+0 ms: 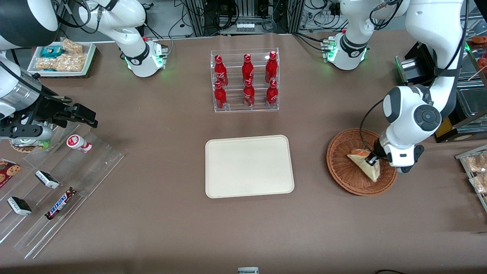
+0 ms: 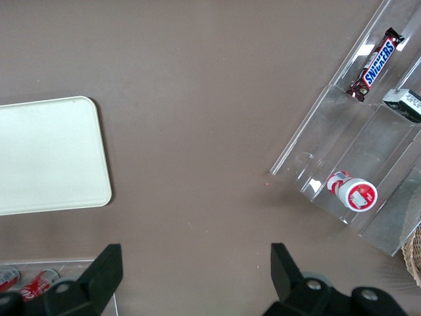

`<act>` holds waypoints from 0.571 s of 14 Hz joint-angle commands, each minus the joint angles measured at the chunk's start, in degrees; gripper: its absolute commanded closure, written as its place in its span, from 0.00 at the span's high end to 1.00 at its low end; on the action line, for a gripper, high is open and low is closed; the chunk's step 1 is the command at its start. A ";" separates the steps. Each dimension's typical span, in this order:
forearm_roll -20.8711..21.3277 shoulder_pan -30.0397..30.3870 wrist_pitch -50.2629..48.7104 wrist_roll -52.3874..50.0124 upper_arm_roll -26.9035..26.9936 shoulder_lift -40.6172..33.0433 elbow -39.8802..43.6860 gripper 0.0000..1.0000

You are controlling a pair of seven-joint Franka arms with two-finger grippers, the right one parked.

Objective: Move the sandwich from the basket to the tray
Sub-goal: 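Close the left gripper on the sandwich's crust edge, then lift the sandwich and carry it over the cream tray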

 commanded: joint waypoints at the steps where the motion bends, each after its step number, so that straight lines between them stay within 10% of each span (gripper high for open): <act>1: -0.13 -7.31 -5.88 -1.15 0.28 3.14 9.65 0.02; 8: -0.31 -26.03 -6.15 0.36 -0.42 18.34 28.73 0.01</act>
